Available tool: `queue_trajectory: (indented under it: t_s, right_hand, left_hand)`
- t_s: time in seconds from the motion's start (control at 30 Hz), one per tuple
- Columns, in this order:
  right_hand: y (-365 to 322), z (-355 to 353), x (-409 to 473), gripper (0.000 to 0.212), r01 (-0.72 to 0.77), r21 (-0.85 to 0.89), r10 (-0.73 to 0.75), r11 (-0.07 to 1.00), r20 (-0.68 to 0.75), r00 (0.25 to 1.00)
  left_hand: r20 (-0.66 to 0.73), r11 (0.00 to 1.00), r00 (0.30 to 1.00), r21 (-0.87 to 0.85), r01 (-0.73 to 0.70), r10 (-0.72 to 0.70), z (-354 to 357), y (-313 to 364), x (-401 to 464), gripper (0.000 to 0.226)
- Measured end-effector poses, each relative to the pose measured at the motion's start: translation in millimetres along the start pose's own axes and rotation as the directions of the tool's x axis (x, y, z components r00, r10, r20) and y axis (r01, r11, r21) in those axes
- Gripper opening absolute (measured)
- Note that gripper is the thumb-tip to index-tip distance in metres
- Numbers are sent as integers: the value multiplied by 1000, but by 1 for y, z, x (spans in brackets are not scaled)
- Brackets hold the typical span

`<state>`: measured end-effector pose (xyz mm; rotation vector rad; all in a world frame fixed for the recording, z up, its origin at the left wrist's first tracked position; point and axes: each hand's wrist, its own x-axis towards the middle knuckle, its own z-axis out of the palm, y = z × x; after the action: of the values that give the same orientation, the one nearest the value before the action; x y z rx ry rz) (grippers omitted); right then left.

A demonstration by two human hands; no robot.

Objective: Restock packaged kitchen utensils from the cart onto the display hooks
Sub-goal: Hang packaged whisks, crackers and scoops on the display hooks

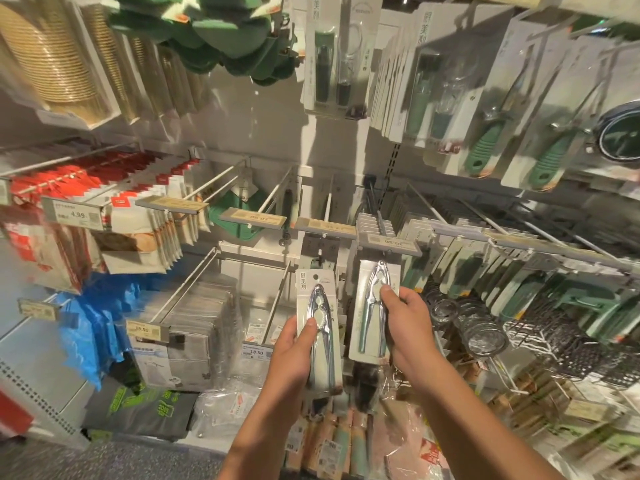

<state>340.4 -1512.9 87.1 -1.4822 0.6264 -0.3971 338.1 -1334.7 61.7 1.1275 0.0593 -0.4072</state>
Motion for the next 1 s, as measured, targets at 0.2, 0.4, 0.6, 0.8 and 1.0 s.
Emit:
queue_trajectory:
  t_s: [0.2,0.4,0.6,0.8,1.0]
  right_hand:
    - [0,6,16,47,-67,-91,67,994,3,998]
    - [20,-1,5,59,-202,-227,220,953,59,974]
    - [25,5,-13,29,-218,-122,231,968,102,968]
    - [20,15,-33,33,-78,-140,110,987,242,964]
    - [18,21,-41,19,-26,-116,59,993,291,955]
  left_hand:
    - [-12,996,1000,90,28,-27,1,9,-4,18]
    - [-2,996,999,83,35,-35,-4,11,-7,23]
    - [56,996,997,69,55,-59,-3,9,-8,24]
    - [107,993,994,114,-31,19,0,1,-9,26]
    - [113,989,992,135,-65,50,1,-4,-9,28]
